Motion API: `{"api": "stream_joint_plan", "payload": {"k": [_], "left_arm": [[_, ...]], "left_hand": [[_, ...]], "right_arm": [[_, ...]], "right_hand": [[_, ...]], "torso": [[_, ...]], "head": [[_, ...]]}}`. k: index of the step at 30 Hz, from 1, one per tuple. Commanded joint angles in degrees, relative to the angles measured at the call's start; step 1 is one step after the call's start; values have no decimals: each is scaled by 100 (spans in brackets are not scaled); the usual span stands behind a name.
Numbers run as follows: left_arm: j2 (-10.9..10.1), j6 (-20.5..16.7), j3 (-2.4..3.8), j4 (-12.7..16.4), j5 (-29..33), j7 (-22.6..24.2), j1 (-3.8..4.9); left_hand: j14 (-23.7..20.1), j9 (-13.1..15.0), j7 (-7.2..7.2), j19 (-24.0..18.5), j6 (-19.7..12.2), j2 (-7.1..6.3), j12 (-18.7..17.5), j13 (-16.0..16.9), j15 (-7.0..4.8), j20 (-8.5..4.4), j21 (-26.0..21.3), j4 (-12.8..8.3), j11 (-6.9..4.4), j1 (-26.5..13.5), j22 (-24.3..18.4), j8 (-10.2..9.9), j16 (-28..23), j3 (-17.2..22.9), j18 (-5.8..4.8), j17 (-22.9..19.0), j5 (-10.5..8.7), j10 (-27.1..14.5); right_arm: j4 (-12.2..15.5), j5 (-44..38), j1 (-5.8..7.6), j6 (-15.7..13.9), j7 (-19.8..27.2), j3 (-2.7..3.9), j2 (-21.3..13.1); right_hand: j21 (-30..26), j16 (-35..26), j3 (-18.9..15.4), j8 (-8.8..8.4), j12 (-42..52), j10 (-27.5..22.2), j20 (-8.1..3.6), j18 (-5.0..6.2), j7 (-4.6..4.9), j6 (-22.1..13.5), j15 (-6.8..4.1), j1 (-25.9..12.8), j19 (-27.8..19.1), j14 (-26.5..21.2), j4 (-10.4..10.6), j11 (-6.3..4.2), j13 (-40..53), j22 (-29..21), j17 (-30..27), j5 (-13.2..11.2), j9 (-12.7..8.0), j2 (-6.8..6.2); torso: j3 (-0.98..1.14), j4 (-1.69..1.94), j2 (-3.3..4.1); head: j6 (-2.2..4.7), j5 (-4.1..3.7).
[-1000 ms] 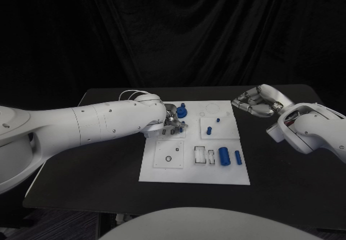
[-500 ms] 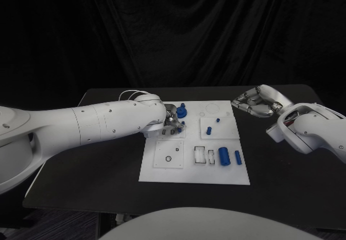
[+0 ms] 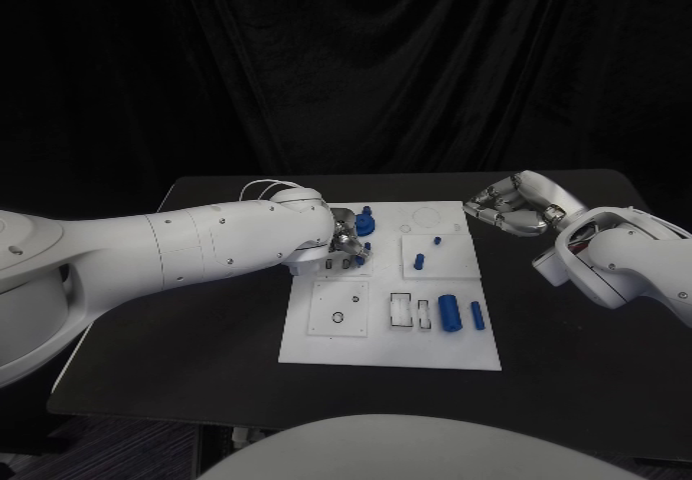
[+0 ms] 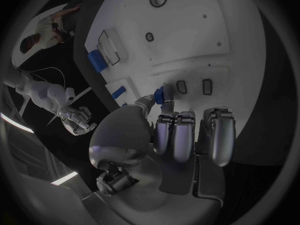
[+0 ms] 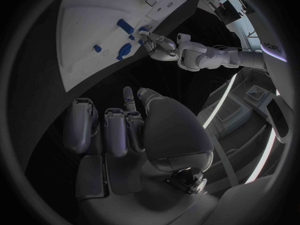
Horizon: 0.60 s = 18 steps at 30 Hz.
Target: Assemble the parts on the task board
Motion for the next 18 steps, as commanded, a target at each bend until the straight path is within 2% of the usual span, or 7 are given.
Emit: {"api": "stream_joint_plan", "payload": {"k": [1, 5, 6, 13, 18], "left_arm": [[-7, 48, 1, 11, -15, 116, -17], [-37, 20, 1, 32, -15, 115, -18], [-48, 12, 1, 41, -15, 113, -18], [-155, -70, 1, 132, -15, 79, -18], [-249, -142, 1, 202, -15, 30, -18]], "left_hand": [[584, 58, -24, 5, 22, -68, 21, 1509, -15, -19, -25, -117, -15, 27, 457, -45, 15, 221, 88, 1509, 129, 596], [584, 131, -25, 8, 35, -164, 21, 1509, -21, -26, -30, -290, -17, -4, 465, -84, 15, 566, 89, 1509, 395, 596], [584, 173, -24, 9, 44, -217, 21, 1509, -23, -27, -33, -383, -18, -37, 468, -97, 15, 764, 88, 1509, 445, 596], [584, 393, -7, 14, 86, -407, 21, 1509, -16, -23, -48, -730, -23, -377, 486, -138, 15, 1565, 88, 1509, 488, 596], [584, 442, -15, 17, 100, -420, 21, 1509, -17, -22, -50, -782, -16, -462, 492, -143, 15, 1694, 88, 1509, 470, 596]], "right_arm": [[-1, -24, -16, 61, -115, 5, 2], [2, -24, -17, 69, -127, 5, -6], [3, -24, -17, 71, -131, 5, -8], [2, -24, -17, 84, -151, 5, -22], [0, -24, -18, 98, -159, 5, -22]], "right_hand": [[-32, -15, 42, 6, -16, 64, -9, -1, 8, 33, -45, 53, 39, 314, -5, -20, 761, 624, 402, 28, 2, -3], [-32, -15, 42, 6, -16, 64, -9, -1, 8, 33, -45, 53, 39, 314, -5, -20, 761, 624, 402, 28, 2, -3], [-48, -21, 48, 5, -20, 60, -10, 2, 7, 34, -45, 57, 34, 312, -9, -21, 754, 616, 393, 35, 3, 1], [-48, -21, 48, 5, -20, 60, -10, 2, 7, 34, -45, 57, 34, 312, -9, -21, 754, 616, 393, 35, 3, 1], [-56, -27, 54, 6, -25, 53, -10, 4, 7, 35, -46, 58, 33, 310, -10, -22, 745, 612, 385, 40, 3, 8]], "torso": [[0, 2, 4], [0, 0, 4], [0, 1, 3], [0, 1, 3], [-2, 3, 1]], "head": [[1, 5], [1, 4], [1, 2], [1, 9], [1, 15]]}}
